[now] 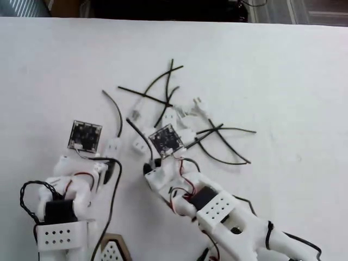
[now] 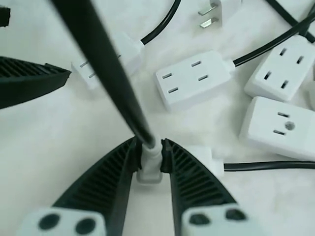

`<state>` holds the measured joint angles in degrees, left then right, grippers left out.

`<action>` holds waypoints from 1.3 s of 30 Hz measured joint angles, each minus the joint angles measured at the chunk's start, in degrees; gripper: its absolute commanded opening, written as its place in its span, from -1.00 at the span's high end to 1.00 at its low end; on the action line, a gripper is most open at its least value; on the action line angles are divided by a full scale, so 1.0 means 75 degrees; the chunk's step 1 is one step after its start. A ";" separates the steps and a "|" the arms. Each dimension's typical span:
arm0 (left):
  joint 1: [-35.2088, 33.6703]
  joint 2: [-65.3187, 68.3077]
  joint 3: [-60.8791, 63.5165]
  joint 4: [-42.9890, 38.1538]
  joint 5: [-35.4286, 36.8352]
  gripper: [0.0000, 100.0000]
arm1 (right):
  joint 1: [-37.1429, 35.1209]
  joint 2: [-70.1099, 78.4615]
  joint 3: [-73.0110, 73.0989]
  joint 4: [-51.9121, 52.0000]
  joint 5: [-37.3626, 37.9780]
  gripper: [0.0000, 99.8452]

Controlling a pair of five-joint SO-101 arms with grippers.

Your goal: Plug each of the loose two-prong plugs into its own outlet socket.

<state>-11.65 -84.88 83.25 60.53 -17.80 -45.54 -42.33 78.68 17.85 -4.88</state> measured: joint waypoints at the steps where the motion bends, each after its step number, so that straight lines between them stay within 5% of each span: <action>1: 0.0000 0.0000 0.0000 0.0000 0.0000 0.43 | 0.0000 0.0012 -0.0035 0.0094 0.0152 0.97; 21: 0.0000 0.0000 0.0105 0.0000 -0.0012 0.43 | -0.0035 0.0035 -0.1336 0.3036 0.1008 0.97; 39: 0.0000 0.0000 0.0105 0.0000 -0.0012 0.43 | 0.0223 0.0152 -0.2391 0.3294 0.0938 0.97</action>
<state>-11.65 -84.88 84.04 60.53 -17.89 -43.87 -41.19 60.75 42.55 2.15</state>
